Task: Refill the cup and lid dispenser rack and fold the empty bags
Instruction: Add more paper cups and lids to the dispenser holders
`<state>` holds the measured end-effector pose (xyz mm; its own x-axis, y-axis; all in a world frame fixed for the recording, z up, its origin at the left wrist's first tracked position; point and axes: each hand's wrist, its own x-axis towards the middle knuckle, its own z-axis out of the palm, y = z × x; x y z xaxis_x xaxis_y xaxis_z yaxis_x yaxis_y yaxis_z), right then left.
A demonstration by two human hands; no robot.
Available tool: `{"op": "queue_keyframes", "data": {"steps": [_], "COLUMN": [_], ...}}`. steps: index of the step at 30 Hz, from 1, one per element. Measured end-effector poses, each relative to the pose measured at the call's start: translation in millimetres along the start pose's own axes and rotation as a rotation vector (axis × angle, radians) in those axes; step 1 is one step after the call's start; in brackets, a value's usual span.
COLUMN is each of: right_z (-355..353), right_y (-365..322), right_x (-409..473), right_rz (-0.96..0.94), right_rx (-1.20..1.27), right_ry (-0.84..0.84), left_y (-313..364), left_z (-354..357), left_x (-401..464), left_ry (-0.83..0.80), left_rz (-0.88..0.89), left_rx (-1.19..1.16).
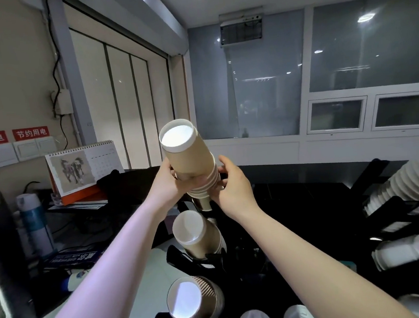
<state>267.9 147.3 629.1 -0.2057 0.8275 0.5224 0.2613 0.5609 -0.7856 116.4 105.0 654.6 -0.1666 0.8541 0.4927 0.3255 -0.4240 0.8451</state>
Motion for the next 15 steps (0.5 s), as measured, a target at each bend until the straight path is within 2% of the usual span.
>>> {"op": "queue_keyframes", "data": {"steps": [3,7,11,15], "right_z": [-1,0,-1,-5], "right_y": [-2,-9,-25,-35], "right_x": [1,-2,-10,-22], "right_rz": [0.019,-0.057,-0.155,-0.253], "right_rx": [-0.028,0.005,0.109,0.081], "right_ry": [-0.007,-0.06,-0.04,-0.016], "left_y": [3,14,30,42], "left_z": [-1,-9,-16,-27], "left_x": [-7,-16,-30,-50], "left_ry": [0.029,0.042,0.056,0.048], "left_rz": [-0.033,-0.004,0.032,0.057], "left_rx": [-0.018,-0.111,-0.161,-0.149]}}
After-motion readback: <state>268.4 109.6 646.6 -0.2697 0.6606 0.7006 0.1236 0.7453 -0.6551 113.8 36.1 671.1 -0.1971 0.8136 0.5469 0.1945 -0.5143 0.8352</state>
